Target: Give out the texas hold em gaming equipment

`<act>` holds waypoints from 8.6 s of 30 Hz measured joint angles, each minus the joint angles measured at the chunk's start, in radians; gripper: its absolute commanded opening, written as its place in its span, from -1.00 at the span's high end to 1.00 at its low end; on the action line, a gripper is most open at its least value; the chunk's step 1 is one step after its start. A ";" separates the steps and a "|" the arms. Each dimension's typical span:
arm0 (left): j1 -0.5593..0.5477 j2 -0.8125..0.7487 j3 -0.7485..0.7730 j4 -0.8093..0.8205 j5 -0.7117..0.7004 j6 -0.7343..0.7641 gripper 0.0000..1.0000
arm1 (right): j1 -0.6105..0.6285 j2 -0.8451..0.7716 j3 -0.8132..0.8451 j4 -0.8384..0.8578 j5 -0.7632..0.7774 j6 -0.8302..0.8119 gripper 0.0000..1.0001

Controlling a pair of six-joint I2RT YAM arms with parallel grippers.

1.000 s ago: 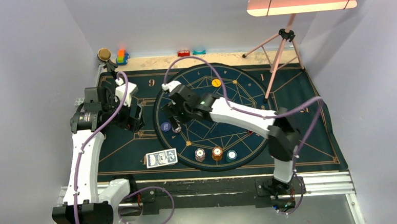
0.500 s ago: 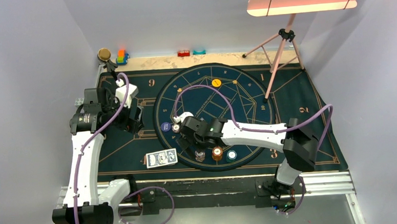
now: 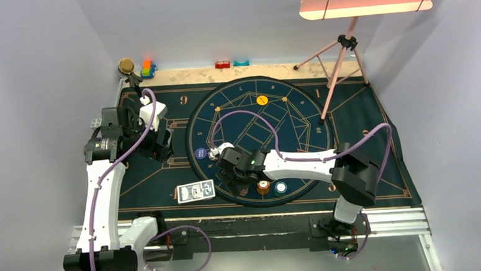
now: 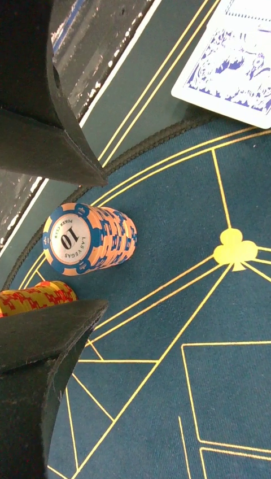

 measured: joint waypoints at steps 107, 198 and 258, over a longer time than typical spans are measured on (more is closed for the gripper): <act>0.000 -0.008 0.000 0.002 -0.010 -0.001 -0.99 | -0.045 -0.042 0.069 -0.017 -0.036 -0.073 -0.94; 0.000 -0.013 0.000 -0.007 -0.001 0.001 -0.99 | -0.644 -0.195 -0.229 0.005 0.038 0.076 1.00; 0.000 -0.013 0.002 -0.032 0.001 0.024 -0.99 | -0.079 -0.238 -0.173 -0.132 0.110 0.194 -0.46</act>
